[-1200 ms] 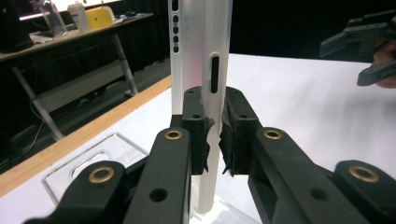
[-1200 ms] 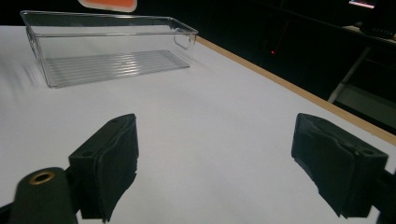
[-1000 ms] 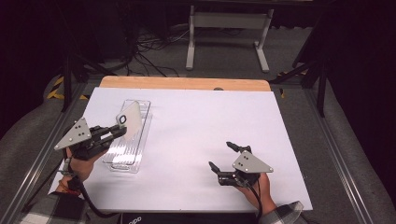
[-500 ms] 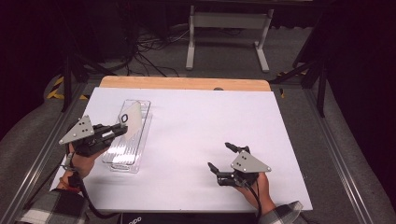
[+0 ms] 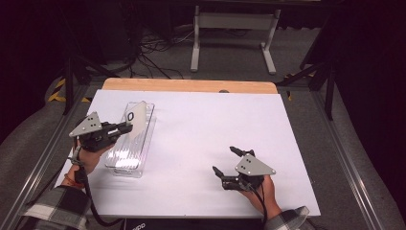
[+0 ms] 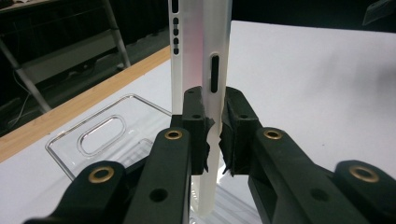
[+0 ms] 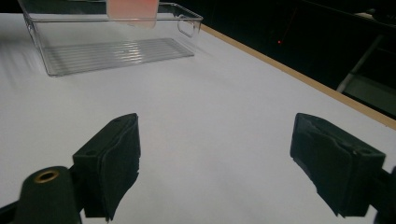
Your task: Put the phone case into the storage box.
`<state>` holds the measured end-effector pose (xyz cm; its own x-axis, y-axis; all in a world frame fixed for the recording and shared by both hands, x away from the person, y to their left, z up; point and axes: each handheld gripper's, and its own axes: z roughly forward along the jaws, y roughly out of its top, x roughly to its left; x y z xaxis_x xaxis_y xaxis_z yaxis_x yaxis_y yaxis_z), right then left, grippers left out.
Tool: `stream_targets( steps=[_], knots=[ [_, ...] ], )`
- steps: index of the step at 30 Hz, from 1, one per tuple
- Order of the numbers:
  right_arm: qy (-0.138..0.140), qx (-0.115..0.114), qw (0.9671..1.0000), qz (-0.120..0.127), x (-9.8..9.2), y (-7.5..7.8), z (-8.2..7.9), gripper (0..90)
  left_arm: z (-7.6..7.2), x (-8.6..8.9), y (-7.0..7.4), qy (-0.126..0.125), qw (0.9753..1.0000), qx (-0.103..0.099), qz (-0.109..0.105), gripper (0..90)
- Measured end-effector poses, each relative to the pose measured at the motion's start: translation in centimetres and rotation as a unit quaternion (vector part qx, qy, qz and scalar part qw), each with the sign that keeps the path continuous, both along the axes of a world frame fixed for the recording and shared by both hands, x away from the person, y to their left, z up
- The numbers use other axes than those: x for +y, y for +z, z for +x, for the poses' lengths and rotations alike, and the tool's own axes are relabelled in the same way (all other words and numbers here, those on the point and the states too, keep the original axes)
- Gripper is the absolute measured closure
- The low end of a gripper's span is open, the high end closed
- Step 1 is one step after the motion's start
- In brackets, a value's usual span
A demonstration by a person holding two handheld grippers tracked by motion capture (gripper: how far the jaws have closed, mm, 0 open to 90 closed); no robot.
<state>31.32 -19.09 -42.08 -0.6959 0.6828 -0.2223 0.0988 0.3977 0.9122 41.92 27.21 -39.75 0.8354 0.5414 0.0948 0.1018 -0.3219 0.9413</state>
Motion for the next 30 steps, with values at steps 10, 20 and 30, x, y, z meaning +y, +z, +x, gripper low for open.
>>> stream_targets(
  steps=[10,20,30],
  knots=[
    [-0.001,0.009,0.9999,-0.008,0.3,-0.3,0.2,16.9,1.9,-0.2,-0.5,-0.001,0.9999,0.011,0.008,81.7],
    [-0.003,0.012,0.9999,-0.009,0.2,-0.4,0.3,17.1,3.1,0.2,-1.4,0.01,0.9997,0.019,0.012,81.7],
    [-0.007,0.009,0.9999,-0.011,0.2,-0.5,0.3,17.3,3.7,0.1,-1.6,0.013,0.9996,0.024,0.002,81.7]
  ],
)
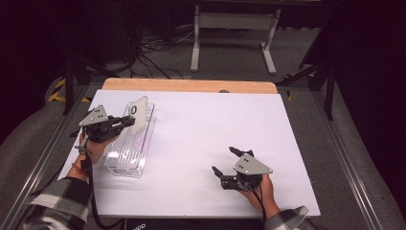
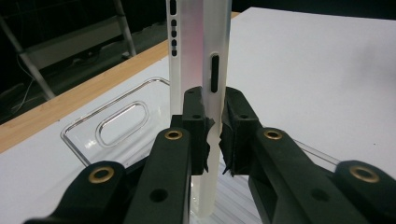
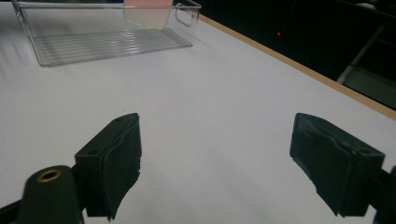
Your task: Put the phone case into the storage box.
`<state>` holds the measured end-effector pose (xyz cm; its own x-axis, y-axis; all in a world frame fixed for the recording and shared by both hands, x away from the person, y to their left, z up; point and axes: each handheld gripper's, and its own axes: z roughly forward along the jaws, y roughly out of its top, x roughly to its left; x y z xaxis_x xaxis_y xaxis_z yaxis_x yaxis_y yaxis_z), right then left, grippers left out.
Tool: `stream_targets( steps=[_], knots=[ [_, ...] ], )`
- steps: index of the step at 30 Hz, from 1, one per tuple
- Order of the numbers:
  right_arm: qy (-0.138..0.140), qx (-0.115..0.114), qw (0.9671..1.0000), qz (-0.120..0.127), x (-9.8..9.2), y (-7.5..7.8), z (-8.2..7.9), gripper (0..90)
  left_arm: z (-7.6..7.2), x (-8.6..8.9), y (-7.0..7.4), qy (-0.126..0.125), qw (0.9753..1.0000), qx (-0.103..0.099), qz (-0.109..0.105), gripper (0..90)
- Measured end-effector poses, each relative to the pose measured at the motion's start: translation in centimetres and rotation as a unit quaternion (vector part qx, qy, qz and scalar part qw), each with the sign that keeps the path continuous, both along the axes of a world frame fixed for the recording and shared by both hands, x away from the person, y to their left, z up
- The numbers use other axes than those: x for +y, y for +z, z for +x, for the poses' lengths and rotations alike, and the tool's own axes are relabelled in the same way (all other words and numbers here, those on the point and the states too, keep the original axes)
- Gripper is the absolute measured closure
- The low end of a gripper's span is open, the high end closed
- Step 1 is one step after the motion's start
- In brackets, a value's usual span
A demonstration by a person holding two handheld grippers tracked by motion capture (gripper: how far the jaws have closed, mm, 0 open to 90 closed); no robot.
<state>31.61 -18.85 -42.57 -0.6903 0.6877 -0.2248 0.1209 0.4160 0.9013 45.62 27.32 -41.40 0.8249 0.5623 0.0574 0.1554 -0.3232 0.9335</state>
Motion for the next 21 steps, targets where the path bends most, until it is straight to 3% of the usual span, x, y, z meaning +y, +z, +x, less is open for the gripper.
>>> stream_targets(
  steps=[7,10,21],
  knots=[
    [0.001,0.0,1.0,-0.003,0.1,-0.1,0.0,17.3,1.1,0.2,0.4,0.003,1.0,0.002,-0.005,81.7],
    [0.0,0.002,1.0,-0.003,0.0,-0.1,0.1,17.3,1.6,0.2,0.2,0.006,0.9998,0.011,-0.014,81.7],
    [0.002,0.009,0.9999,-0.004,0.2,-0.3,0.2,17.7,3.1,0.4,-0.9,0.017,0.9994,0.026,-0.013,81.7]
  ],
)
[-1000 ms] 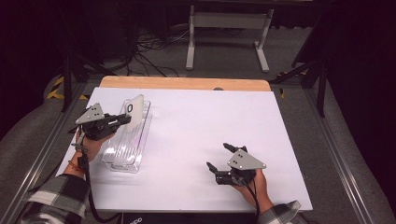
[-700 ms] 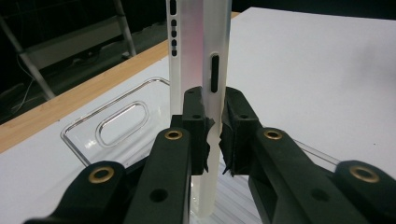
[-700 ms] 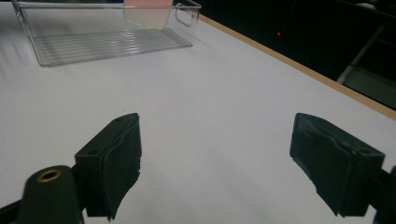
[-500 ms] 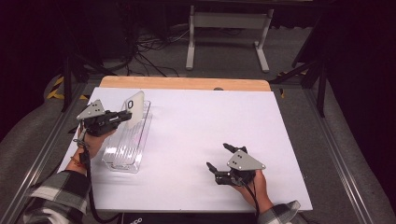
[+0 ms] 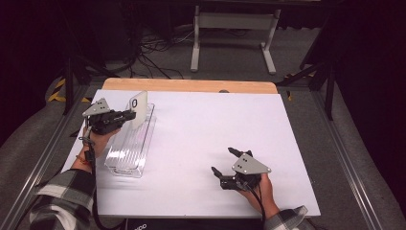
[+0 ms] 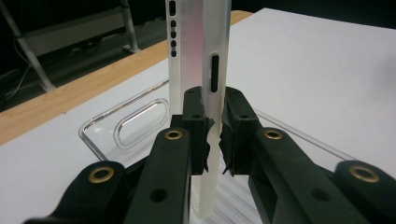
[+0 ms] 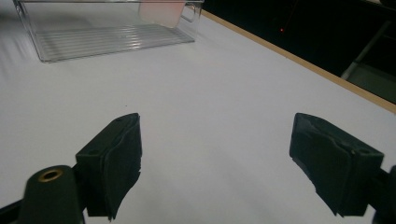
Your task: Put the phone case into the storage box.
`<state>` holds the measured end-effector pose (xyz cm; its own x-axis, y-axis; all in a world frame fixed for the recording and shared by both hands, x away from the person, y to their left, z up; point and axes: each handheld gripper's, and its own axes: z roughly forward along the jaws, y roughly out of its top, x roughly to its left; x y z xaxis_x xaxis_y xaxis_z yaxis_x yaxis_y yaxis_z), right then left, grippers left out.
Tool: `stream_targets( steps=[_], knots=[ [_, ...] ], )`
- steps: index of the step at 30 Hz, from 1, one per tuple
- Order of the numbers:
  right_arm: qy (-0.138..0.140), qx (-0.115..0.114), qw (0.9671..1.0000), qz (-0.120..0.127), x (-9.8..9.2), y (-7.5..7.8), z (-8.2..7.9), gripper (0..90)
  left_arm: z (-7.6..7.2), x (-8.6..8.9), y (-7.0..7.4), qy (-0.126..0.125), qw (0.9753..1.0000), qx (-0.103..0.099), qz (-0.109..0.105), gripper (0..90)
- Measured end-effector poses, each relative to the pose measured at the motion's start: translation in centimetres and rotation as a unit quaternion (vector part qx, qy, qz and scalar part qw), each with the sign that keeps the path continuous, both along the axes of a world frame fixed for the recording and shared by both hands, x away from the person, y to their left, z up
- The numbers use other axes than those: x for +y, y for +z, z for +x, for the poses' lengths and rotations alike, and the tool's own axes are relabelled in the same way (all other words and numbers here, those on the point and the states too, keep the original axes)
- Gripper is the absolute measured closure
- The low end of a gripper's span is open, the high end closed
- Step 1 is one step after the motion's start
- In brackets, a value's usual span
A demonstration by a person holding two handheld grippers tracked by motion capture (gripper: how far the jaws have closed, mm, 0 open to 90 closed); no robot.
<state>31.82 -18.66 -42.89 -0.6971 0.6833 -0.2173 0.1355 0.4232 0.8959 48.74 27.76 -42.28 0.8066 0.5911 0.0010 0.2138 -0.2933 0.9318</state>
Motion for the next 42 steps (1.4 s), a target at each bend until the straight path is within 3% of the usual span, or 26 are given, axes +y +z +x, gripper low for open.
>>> stream_targets(
  steps=[16,27,34,39,40,42],
  knots=[
    [0.007,0.006,0.9999,-0.013,0.26,-0.24,0.1,18.6,0.68,-0.25,-0.82,0.002,0.9999,0.015,-0.008,81.6],
    [0.006,0.005,0.9998,-0.018,0.31,-0.21,0.03,19.6,0.69,-0.17,-0.74,0.028,0.9996,0.002,0.007,81.2],
    [0.007,0.005,0.9997,-0.022,0.43,-0.25,0.04,19.6,0.95,0.12,-0.86,0.056,0.9983,-0.008,0.012,80.6],
    [0.006,0.005,0.9997,-0.023,0.45,-0.27,0.03,19.6,1.04,0.17,-0.95,0.086,0.9959,-0.011,0.027,77.7],
    [0.006,0.006,0.9997,-0.023,0.42,-0.26,0.05,19.6,1.03,0.16,-0.95,0.099,0.9944,-0.013,0.034,76.9],
    [0.006,0.005,0.9997,-0.023,0.37,-0.25,0.05,19.6,1.03,0.13,-1.04,0.105,0.9939,-0.011,0.033,76.3]
  ],
)
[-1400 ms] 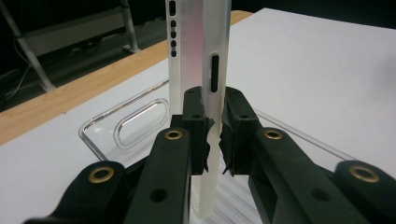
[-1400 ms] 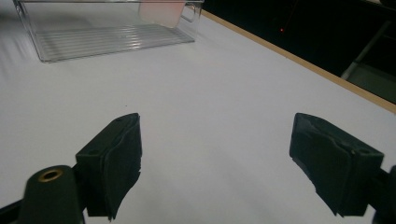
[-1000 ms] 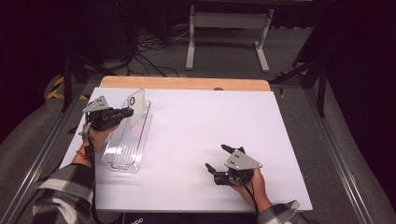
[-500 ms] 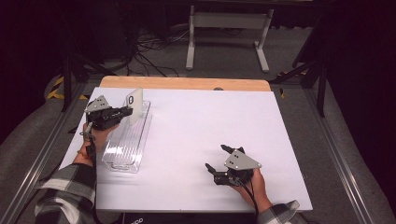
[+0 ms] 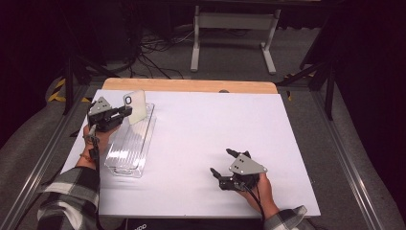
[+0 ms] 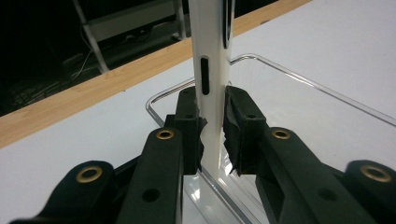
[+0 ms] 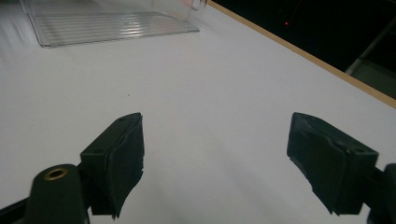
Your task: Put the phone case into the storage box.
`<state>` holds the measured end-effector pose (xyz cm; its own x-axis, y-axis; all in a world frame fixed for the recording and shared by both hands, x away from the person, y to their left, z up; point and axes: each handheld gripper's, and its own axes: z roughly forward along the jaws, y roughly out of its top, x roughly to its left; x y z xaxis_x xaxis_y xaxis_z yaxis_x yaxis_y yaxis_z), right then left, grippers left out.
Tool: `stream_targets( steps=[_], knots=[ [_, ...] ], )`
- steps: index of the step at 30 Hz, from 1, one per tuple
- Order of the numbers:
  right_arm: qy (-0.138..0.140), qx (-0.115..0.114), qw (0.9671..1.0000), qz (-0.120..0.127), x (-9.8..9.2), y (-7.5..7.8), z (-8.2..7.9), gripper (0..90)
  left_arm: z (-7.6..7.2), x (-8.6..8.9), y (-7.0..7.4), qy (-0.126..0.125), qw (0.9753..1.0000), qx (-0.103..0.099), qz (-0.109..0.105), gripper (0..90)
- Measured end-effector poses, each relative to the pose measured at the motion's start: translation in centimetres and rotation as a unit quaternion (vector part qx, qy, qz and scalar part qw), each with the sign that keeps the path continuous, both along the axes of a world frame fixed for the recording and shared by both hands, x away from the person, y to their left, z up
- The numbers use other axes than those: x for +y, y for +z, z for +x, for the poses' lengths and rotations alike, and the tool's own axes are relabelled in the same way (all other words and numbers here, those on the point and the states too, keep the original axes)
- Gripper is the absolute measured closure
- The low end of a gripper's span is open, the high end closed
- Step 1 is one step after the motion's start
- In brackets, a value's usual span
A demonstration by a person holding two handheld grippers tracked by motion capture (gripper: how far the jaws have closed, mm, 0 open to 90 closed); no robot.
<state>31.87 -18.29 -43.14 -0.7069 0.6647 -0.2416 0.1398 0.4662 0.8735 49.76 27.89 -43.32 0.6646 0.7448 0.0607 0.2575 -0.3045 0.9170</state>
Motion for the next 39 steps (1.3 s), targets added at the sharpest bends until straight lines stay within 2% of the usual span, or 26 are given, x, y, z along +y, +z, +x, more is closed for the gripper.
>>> stream_targets(
  steps=[4,14,17,22,25,39],
  knots=[
    [0.0,0.001,1.0,0.0,-0.02,-0.01,0.02,19.6,0.05,-0.13,-0.1,0.015,0.9999,-0.001,0.006,74.0],
    [0.003,-0.002,1.0,-0.005,0.09,0.07,-0.16,20.0,0.03,-0.32,0.01,0.029,0.9994,-0.006,0.017,71.3],
    [0.004,-0.003,1.0,-0.005,0.05,0.14,-0.22,20.1,-0.01,-0.19,0.06,0.036,0.9991,-0.008,0.02,71.4],
    [0.006,-0.003,0.9999,-0.008,0.11,0.1,-0.22,20.8,-0.05,0.16,-0.07,0.047,0.9987,0.001,0.018,76.0],
    [0.006,-0.003,0.9999,-0.008,0.15,0.14,-0.25,21.1,-0.04,-0.14,-0.06,0.055,0.9982,-0.003,0.022,75.8],
    [0.008,-0.001,0.9999,-0.011,0.2,0.13,-0.26,21.7,0.05,-0.27,-0.12,0.06,0.9979,-0.005,0.022,75.2]
  ],
)
